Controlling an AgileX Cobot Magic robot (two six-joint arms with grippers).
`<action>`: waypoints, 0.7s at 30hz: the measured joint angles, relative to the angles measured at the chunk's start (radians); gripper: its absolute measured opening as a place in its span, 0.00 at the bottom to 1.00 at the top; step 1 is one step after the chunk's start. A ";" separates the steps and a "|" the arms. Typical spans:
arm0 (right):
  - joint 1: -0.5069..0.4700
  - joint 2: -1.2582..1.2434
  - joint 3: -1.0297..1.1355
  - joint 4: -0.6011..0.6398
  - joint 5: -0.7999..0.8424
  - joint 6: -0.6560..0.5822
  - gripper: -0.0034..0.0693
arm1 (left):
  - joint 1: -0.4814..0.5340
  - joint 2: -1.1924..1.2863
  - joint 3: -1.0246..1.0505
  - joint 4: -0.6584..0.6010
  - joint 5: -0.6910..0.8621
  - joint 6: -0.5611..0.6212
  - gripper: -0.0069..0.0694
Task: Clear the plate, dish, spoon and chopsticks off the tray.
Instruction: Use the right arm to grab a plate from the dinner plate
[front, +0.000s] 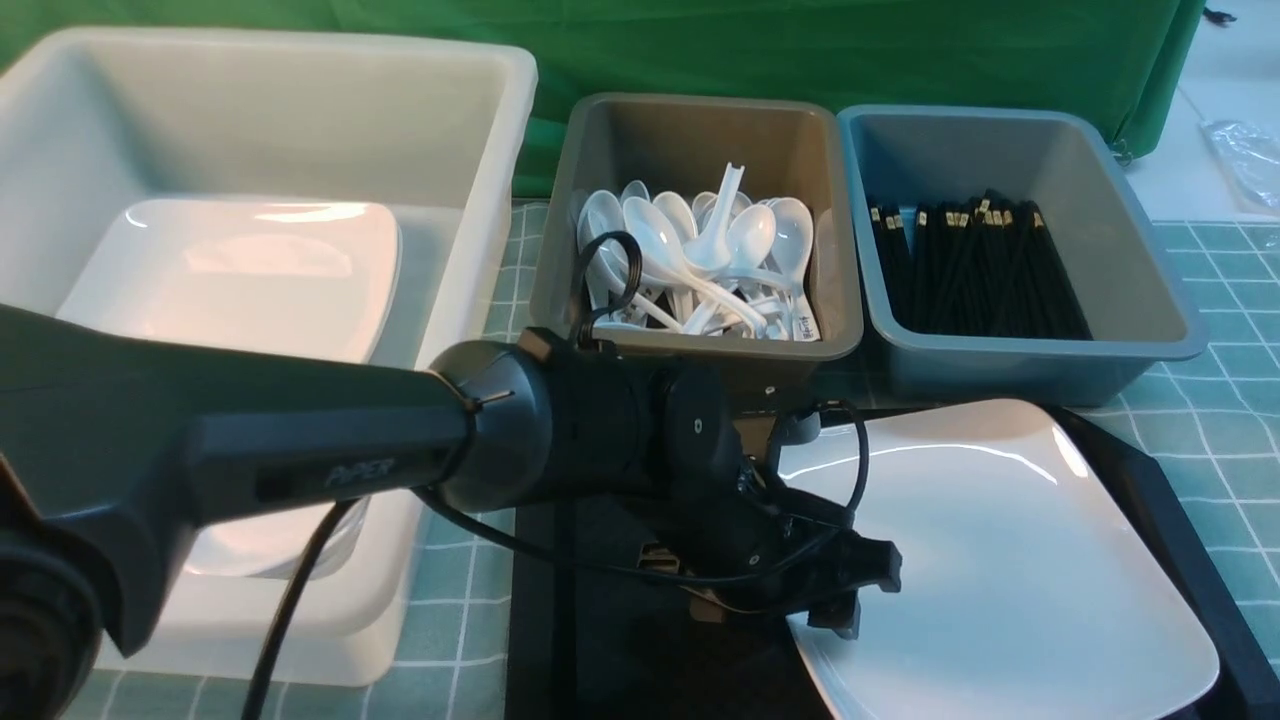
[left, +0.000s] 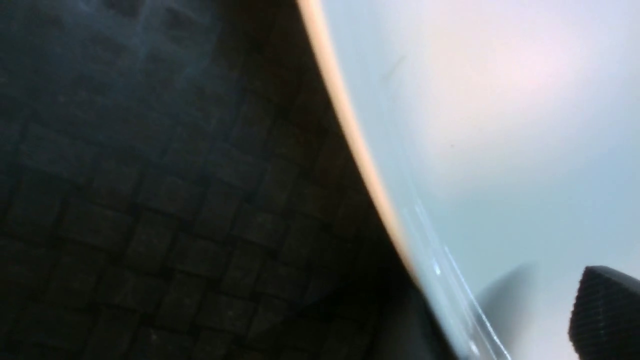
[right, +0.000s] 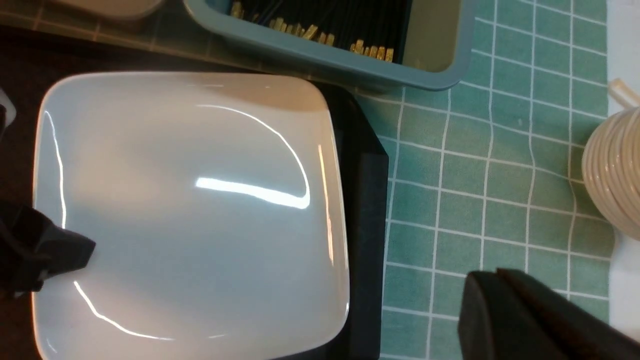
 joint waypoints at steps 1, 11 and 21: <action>0.000 0.000 0.000 0.000 0.000 0.000 0.07 | 0.000 0.001 0.000 0.011 -0.016 0.000 0.59; 0.000 0.000 0.000 0.001 0.005 -0.004 0.07 | 0.051 0.001 -0.078 0.192 0.098 -0.080 0.56; 0.000 0.000 0.000 0.003 0.004 -0.017 0.07 | 0.055 -0.005 -0.175 0.325 0.051 -0.099 0.70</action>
